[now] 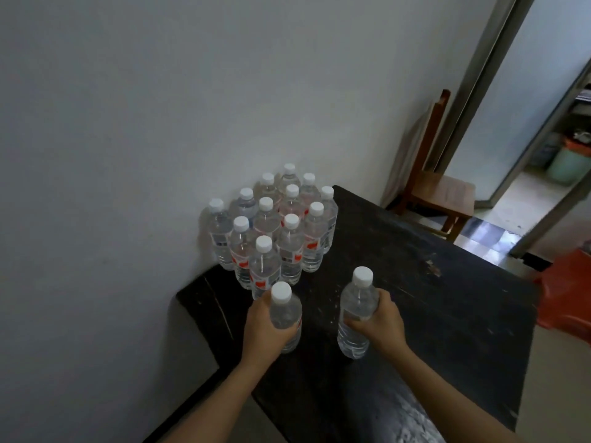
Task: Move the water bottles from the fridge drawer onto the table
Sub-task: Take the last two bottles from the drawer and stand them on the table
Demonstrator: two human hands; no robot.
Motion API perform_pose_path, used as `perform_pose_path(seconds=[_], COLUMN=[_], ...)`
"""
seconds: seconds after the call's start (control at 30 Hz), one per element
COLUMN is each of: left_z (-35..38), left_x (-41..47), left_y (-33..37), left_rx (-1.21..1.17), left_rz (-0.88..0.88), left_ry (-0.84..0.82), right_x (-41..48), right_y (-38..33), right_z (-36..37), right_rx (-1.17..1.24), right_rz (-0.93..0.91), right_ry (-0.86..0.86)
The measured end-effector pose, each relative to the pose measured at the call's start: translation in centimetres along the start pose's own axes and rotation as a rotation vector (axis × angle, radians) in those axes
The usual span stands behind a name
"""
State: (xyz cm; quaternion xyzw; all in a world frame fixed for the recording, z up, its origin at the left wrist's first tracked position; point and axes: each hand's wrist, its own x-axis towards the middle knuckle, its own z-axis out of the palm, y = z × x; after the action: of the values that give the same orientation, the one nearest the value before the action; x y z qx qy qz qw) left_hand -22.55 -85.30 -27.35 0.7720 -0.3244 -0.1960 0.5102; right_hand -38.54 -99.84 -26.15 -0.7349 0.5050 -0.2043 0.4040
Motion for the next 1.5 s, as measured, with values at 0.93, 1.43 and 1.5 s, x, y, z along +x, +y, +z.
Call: perform_pose_path(seconds=[0.93,1.43,1.5], left_z=[3.2,-0.3,-1.4], left_x=[5.4,2.5,3.0], left_y=[-0.7,-0.8,-1.1], left_rx=[0.161,0.315,0.33], left_rz=[-0.008,-0.125,-0.094], left_ry=[0.026,-0.096,-0.108], right_x=[11.6,6.2,5.1], right_y=[-2.0,1.0,1.2], right_z=[7.0,2.2,1.3], right_rx=[0.016,-0.133,-0.16], right_rz=[-0.092,-0.12,-0.11], right_ry=[-0.189,-0.153,-0.112])
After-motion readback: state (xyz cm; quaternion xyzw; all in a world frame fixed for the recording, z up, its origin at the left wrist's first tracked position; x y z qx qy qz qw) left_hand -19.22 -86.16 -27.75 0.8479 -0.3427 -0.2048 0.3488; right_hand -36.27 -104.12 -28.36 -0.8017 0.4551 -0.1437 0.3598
